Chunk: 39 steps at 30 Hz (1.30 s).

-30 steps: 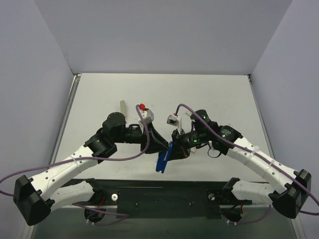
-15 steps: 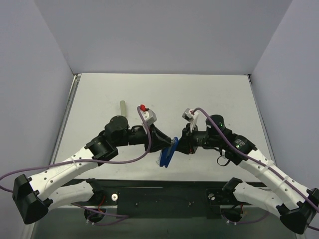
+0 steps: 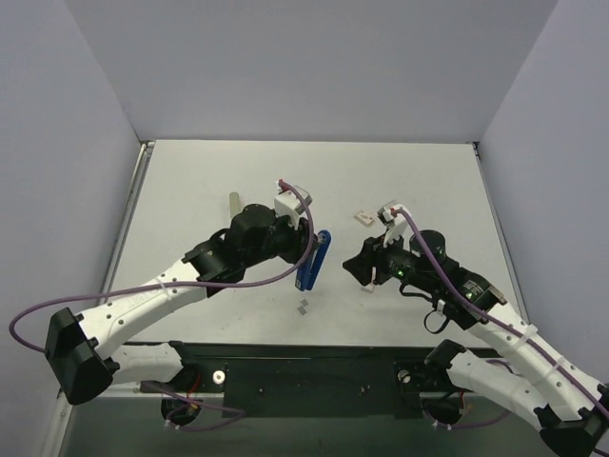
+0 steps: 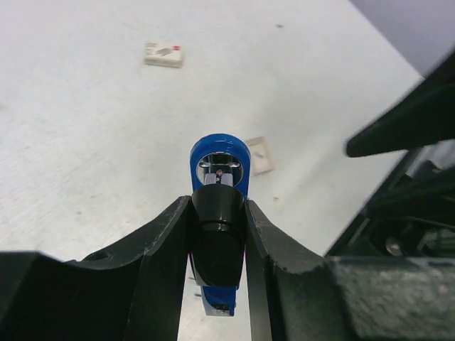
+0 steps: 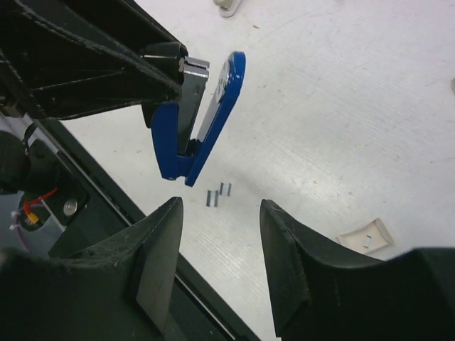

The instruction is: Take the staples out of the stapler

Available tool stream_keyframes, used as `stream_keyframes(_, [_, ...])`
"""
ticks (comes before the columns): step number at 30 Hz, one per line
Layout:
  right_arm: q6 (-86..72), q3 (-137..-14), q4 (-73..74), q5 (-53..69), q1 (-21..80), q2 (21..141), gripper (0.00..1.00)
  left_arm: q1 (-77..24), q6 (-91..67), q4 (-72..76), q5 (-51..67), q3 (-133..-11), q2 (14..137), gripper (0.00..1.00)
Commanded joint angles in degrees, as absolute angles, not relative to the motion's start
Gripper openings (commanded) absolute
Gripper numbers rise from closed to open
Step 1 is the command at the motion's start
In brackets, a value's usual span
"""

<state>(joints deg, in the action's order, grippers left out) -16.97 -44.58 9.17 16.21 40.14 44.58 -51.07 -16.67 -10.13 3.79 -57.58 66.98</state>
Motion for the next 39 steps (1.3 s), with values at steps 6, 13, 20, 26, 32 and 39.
stream_keyframes(6, [-24.34,-41.84,6.33,2.56,39.9,47.54,0.47,-41.59,-17.05,-9.31,-8.26,-66.43,76.36,0.0])
stream_keyframes(13, [-25.75,-38.59,0.53,7.55,40.25,49.3,0.48,-36.65,-14.68,-9.93,-12.38,-72.23,87.69,0.0])
stream_keyframes(20, [-25.75,-37.09,-2.37,8.7,41.57,51.06,0.47,-32.61,-13.54,-14.93,-16.52,-82.7,101.4,0.0])
stream_keyframes(26, [-25.4,-36.65,-2.11,8.0,41.92,50.98,0.48,-28.83,-13.62,-18.98,-16.7,-92.36,110.91,0.0])
stream_keyframes(32, [-25.31,-36.3,-2.02,7.82,42.19,51.24,0.48,-24.71,-13.8,-20.91,-15.56,-100.26,118.64,0.0])
stream_keyframes(39, [-24.7,-36.39,-1.67,6.33,42.19,51.59,0.49,-21.27,-15.12,-22.85,-14.59,-108.27,126.03,0.0])
